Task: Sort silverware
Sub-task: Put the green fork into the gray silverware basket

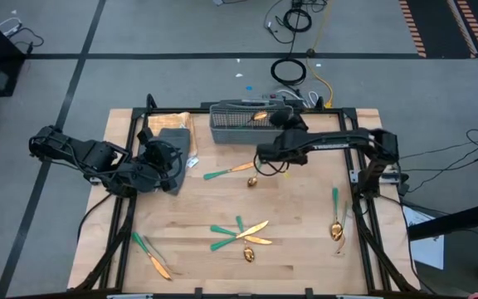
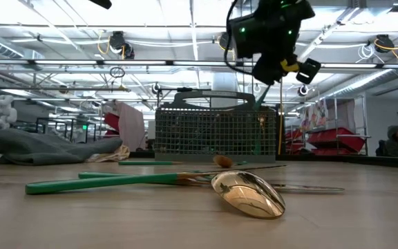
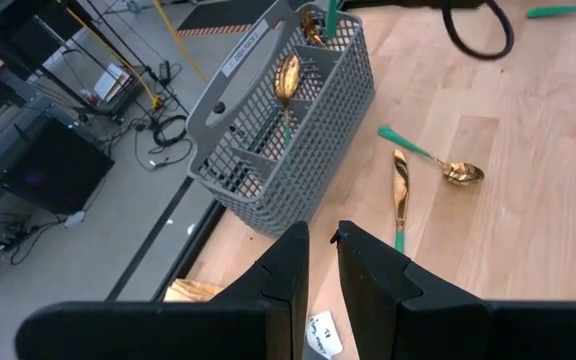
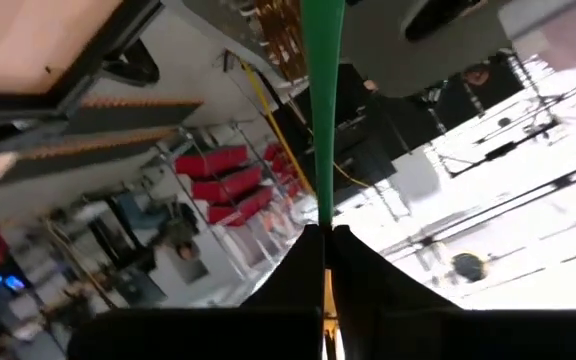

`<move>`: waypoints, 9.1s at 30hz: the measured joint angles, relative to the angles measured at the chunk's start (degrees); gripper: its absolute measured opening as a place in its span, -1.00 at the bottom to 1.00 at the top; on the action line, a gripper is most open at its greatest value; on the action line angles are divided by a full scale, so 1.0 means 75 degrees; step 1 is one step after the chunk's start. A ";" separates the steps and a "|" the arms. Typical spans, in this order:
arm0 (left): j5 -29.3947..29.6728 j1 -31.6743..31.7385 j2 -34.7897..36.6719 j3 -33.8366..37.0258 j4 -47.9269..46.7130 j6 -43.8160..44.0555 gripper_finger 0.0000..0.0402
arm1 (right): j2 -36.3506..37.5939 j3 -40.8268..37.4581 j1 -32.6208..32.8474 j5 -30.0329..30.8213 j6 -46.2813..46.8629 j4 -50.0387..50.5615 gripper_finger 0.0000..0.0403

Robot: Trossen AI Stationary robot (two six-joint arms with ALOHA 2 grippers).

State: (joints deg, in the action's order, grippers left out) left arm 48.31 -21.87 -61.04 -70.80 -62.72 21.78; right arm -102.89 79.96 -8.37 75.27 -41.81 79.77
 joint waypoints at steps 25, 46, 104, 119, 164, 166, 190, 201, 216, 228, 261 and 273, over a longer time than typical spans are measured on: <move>-0.0003 0.0000 -0.0001 0.0000 -0.0132 0.0038 -0.68 | -0.0272 -0.0003 -0.0310 -0.0795 -0.1435 -0.0545 -0.96; -0.1119 0.0015 -0.0003 0.0002 -0.0108 0.0046 -0.68 | 0.0259 0.0719 -0.0070 -0.0390 0.0521 -0.0583 -0.29; -0.7353 -0.3952 -0.4663 0.1299 0.2308 0.2591 -0.68 | 0.2698 0.1813 0.1030 -0.3514 0.3912 -0.0606 -0.28; -0.7195 -0.3946 -0.4660 0.1762 0.3244 0.2363 -0.68 | 0.2698 0.1813 0.1030 -0.3894 0.4017 -0.0603 -0.28; -0.7277 -0.3589 -0.4660 0.1733 0.3626 0.2856 -0.68 | 0.2698 0.1810 0.1027 -0.4706 0.4124 -0.0618 -0.29; -0.7350 -0.3607 -0.4661 0.1733 0.3520 0.2852 -0.68 | 0.2698 0.1810 0.1027 -0.4708 0.4171 -0.0621 -0.29; -0.7773 -0.3781 -0.4660 0.1511 0.2634 0.2926 0.15 | 0.2698 0.1810 0.1027 -0.4890 0.4541 -0.0618 -0.29; -0.6624 -0.4198 -0.4654 0.1792 0.2797 0.3042 0.15 | 0.2698 0.1810 0.1027 -0.4898 0.4713 -0.0627 -0.29; -0.6452 -0.4232 -0.4645 0.2750 0.4568 0.2580 0.14 | 0.2698 0.1810 0.1027 -0.5077 0.4738 -0.0627 -0.29; -0.5826 -0.4111 -0.4651 0.2881 0.4732 0.1593 -0.93 | 0.2698 0.1810 0.1027 -0.5073 0.5089 -0.0507 -0.29; 0.3753 -0.0318 -0.1311 0.2597 0.7582 -0.2406 -0.98 | 0.4617 0.1810 0.1016 -0.1801 0.7259 -0.0484 -0.29; -0.3782 0.3157 -0.2792 0.2581 1.6716 -0.6275 -0.98 | 0.5675 0.1810 0.1116 -0.2018 0.7598 -0.0401 -0.29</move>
State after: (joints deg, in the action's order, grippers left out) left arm 19.95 1.81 -81.98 -51.44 62.65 -25.28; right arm -60.32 93.54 0.00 60.13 15.18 76.76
